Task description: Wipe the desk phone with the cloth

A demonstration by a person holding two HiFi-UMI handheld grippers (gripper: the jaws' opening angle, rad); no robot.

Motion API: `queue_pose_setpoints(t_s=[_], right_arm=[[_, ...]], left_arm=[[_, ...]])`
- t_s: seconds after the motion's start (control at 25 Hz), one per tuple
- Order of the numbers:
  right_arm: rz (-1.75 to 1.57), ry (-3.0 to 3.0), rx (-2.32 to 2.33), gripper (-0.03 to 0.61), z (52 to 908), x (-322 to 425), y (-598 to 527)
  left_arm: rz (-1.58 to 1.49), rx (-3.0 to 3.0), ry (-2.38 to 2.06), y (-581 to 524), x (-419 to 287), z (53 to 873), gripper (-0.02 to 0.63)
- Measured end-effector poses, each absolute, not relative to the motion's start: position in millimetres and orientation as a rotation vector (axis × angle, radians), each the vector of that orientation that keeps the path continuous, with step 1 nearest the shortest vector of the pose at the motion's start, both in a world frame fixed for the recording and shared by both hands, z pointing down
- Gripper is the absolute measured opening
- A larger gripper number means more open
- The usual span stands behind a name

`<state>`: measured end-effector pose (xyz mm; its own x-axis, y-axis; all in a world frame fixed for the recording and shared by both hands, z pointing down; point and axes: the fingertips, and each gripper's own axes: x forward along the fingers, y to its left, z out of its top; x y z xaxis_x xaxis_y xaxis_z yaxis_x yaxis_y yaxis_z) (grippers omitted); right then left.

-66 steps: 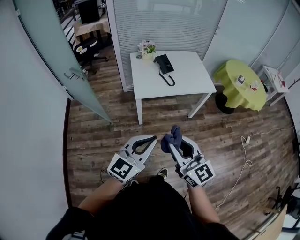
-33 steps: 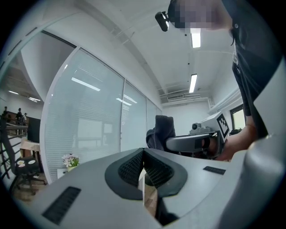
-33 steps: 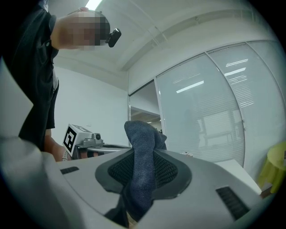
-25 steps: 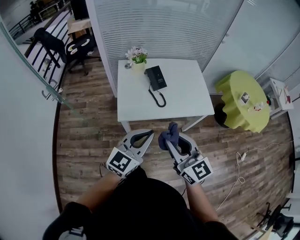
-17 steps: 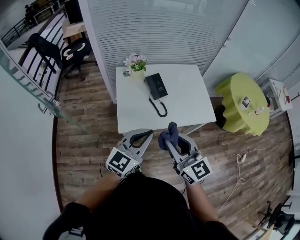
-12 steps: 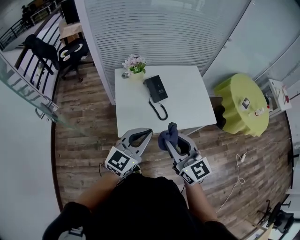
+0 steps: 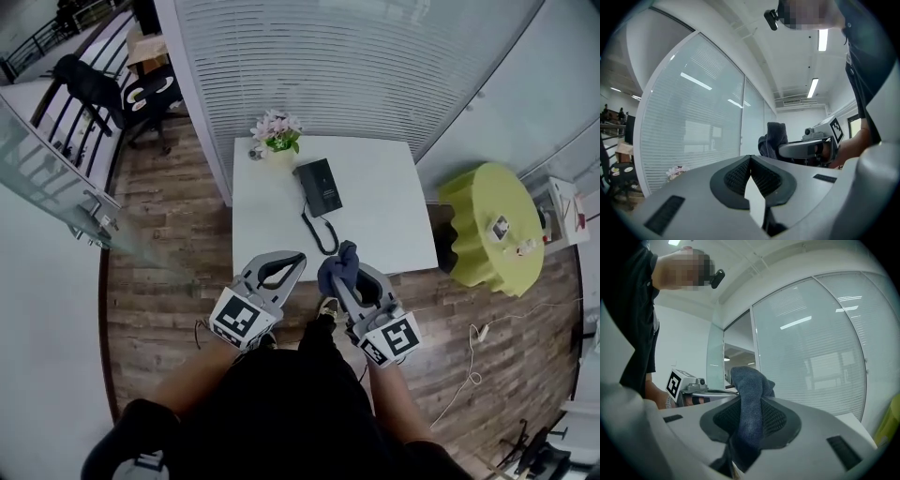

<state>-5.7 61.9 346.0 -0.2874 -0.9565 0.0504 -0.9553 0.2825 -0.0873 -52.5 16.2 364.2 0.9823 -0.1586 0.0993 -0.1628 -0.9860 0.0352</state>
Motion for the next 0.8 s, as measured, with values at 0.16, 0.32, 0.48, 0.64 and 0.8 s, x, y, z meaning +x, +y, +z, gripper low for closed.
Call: queue_pose_setpoints(t_s=[0.16,0.32,0.48,0.64,0.8], right_arm=[[-0.17,2.546,-1.795,0.118,349.9,24.5,33.5],[-0.179,2.611,-1.726,0.118,352.7,60.1,1.9],[-0.193,2.675,-1.659,0.118,357.9,95.3,-29.3],[-0.205,2.753,-1.588,0.118,367.4,124.0,-54.3],[-0.195,2.831,-1.523,0.118,379.8,146.4,-76.8]], left_arm=[[0.18,3.078,-0.354,-9.8,-30.3,364.8,0.009],[0.203,3.047,-0.458,-37.2,-1.7,362.1,0.009],[0.2,3.04,-0.546,-63.0,29.2,364.1,0.009],[0.219,3.007,-0.643,-81.1,55.1,370.2,0.009],[0.232,2.956,-0.746,-98.2,74.0,381.3,0.009]])
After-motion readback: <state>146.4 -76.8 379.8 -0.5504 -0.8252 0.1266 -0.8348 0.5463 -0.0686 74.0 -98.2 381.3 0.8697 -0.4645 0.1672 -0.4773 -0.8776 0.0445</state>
